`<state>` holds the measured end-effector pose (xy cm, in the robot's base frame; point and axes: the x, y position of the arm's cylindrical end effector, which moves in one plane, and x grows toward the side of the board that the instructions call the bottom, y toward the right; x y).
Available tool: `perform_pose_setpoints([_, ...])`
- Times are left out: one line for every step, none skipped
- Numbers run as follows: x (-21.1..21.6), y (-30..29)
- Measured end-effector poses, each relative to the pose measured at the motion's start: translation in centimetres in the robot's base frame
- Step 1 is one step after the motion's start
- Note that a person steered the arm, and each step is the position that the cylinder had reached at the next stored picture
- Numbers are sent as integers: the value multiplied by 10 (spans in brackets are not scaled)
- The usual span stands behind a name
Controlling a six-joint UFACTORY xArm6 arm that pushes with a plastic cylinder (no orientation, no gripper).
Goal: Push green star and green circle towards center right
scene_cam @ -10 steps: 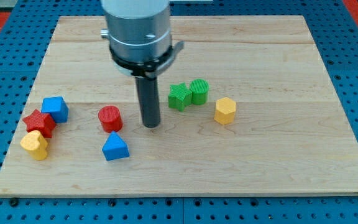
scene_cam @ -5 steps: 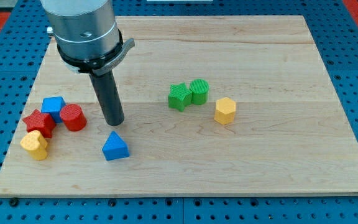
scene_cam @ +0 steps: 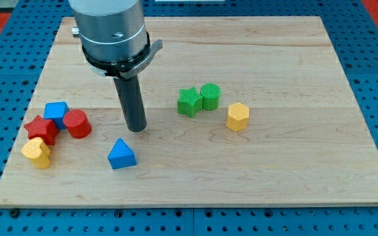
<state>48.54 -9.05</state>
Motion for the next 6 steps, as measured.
perform_pose_setpoints([-7, 11])
perform_pose_setpoints([-36, 49])
perform_pose_setpoints([-58, 101])
perform_pose_setpoints([-72, 169])
perform_pose_setpoints([-77, 186])
perform_pose_setpoints([-56, 176])
